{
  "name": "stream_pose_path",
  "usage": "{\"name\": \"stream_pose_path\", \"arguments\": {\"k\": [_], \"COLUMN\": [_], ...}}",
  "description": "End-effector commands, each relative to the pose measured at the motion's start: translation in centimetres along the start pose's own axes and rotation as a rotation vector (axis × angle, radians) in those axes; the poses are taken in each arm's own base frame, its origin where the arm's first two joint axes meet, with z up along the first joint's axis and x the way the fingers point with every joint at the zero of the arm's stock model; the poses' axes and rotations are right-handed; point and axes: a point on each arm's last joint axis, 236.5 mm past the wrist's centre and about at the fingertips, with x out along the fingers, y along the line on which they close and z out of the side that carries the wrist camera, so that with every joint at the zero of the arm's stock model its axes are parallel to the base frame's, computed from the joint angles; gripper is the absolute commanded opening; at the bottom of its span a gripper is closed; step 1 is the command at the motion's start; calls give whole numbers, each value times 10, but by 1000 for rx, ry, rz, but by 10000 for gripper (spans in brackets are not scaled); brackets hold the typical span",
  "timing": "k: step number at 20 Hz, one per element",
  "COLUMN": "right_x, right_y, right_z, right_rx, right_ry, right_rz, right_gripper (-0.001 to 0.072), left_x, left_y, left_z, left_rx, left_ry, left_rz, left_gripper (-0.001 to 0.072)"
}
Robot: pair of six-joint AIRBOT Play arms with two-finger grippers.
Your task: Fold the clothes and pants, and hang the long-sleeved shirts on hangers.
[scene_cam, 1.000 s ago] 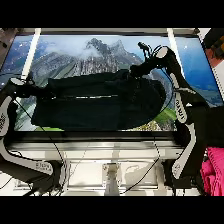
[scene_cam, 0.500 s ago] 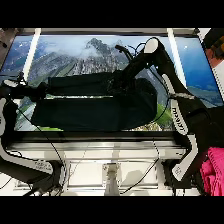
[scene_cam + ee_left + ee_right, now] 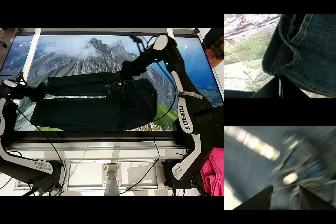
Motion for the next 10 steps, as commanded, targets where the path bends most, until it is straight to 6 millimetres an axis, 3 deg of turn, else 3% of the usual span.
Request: {"name": "stream_pose_path", "arguments": {"k": [1, 5, 7, 9, 10], "right_x": [1, 31, 41, 42, 43], "right_y": [-39, -42, -39, -23, -14], "right_z": [28, 25, 4, -24, -23], "right_rx": [98, 69, 51, -55, -52], "right_ry": [-106, -76, 14, 130, 123], "right_rz": [5, 62, 77, 121, 152], "right_gripper": [403, 545, 545, 546, 545], "left_x": [0, 0, 0, 0, 0], "left_y": [0, -2, -5, -4, -4], "left_z": [1, 0, 1, 1, 1], "left_rx": [1, -4, -12, -11, -11], "left_ry": [-2, -2, -4, -4, -4], "left_rz": [0, -8, -18, -17, -17], "left_gripper": [11, 11, 11, 11, 10]}}
